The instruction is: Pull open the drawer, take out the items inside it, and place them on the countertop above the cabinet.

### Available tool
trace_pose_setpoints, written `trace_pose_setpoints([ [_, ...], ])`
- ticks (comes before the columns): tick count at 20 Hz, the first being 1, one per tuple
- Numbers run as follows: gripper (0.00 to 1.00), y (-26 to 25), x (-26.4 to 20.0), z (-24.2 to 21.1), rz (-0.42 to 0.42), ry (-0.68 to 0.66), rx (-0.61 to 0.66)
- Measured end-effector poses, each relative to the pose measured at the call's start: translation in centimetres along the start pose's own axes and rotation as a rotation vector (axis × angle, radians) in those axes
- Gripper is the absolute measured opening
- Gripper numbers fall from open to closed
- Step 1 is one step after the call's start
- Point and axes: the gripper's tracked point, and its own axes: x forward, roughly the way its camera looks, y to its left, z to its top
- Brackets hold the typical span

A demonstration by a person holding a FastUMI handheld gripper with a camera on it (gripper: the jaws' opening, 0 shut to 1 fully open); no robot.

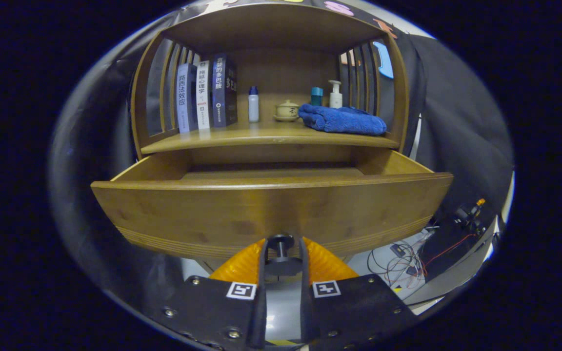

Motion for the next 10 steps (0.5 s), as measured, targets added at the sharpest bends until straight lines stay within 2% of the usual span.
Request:
trace_pose_setpoints([
  [3, 0.28, -0.2, -2.1, -0.8, -0.014, -0.022, 0.045],
  [4, 0.28, 0.3, -3.1, 1.3, 0.03, -0.108, 0.074],
  [5, 0.14, -0.7, -6.1, 3.2, 0.001, -0.173, 0.067],
  [6, 0.01, -2.1, -6.6, 5.4, -0.035, -0.249, 0.094],
  [7, 0.02, -3.1, -7.5, 6.8, -0.039, -0.293, 0.13],
  [8, 0.01, -4.4, -8.2, 7.8, -0.076, -0.304, 0.149],
  [10, 0.01, -5.2, -8.6, 8.8, -0.108, -0.289, 0.124],
])
